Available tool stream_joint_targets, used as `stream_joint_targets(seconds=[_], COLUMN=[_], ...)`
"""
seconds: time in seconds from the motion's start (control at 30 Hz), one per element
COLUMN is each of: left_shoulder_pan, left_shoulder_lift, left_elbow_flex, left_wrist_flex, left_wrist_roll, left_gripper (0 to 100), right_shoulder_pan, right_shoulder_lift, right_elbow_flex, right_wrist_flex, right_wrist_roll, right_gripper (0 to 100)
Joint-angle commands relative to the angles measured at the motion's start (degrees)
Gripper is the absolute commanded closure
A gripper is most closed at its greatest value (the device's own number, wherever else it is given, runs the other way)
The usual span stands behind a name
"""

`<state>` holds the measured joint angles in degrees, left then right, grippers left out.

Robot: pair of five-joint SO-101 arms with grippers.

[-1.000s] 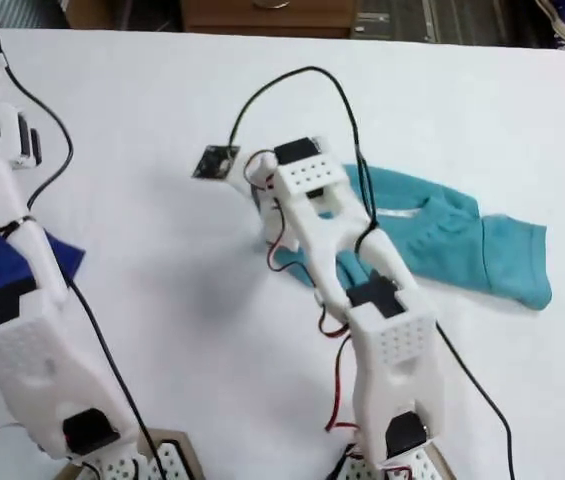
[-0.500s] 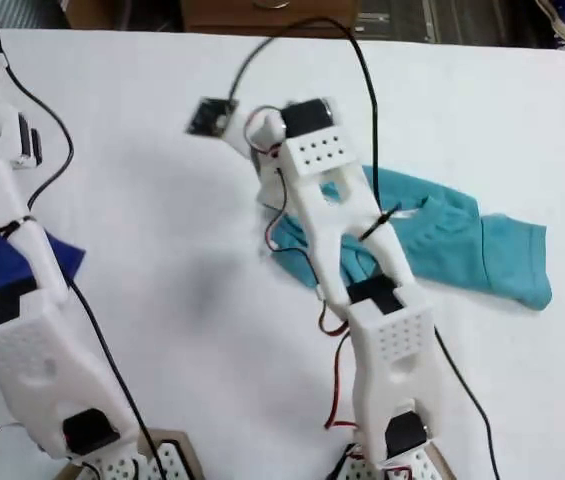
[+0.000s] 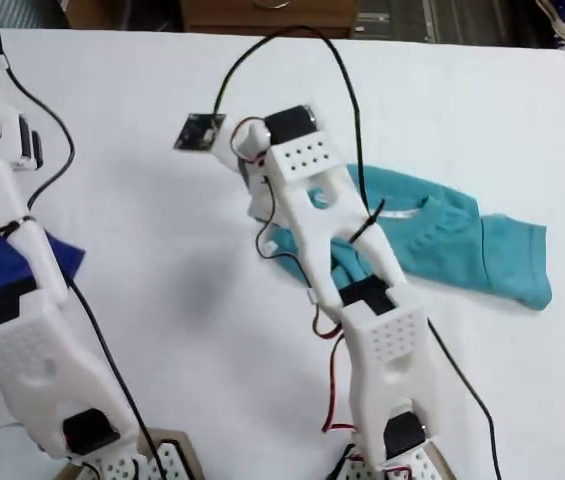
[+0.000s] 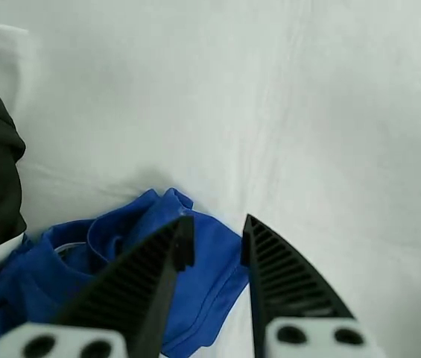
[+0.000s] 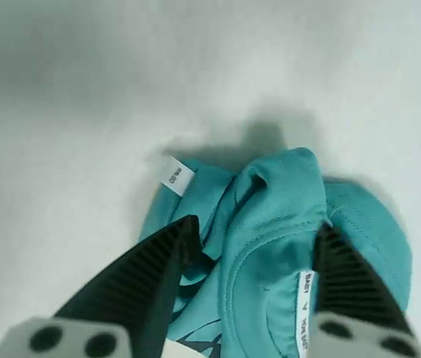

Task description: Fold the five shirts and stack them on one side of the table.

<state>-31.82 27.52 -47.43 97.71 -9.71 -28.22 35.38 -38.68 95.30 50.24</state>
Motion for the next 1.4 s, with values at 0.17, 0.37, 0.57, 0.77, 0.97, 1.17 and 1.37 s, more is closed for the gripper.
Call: stream_joint_targets(seconds=[0.17,0.37,0.57,0.77,0.97,1.17,1.37], left_shoulder_pan=[-0.53,-0.53,-0.35,-0.35,-0.35,-0.35,-0.09], left_shoulder_lift=[-2.55,-2.55,-2.55,-2.55,-2.55,-2.46,-2.46], left_elbow_flex=[-2.24,-2.24,-2.24,-2.15,-2.15,-2.15,-0.66], left_wrist_flex=[0.62,1.67,1.76,1.76,1.76,1.76,1.67], left_wrist_roll=[-0.35,-0.44,-0.44,-0.44,-0.44,-0.44,-0.35], left_gripper=[86,86,86,86,86,86,86], right_shoulder_pan=[2.07,4.00,5.14,4.88,4.53,2.51,-2.33], right_shoulder_lift=[5.85,10.33,11.82,11.82,11.47,9.19,-2.68], right_elbow_flex=[-0.35,-0.97,-6.07,-10.02,-15.30,-26.64,-27.96], right_wrist_flex=[-4.70,-7.25,-6.90,-5.67,-1.36,2.59,2.59], right_wrist_roll=[1.14,1.14,1.14,0.79,0.79,-1.23,-3.52], right_gripper=[72.8,72.7,83.3,98.2,97.9,97.9,97.9])
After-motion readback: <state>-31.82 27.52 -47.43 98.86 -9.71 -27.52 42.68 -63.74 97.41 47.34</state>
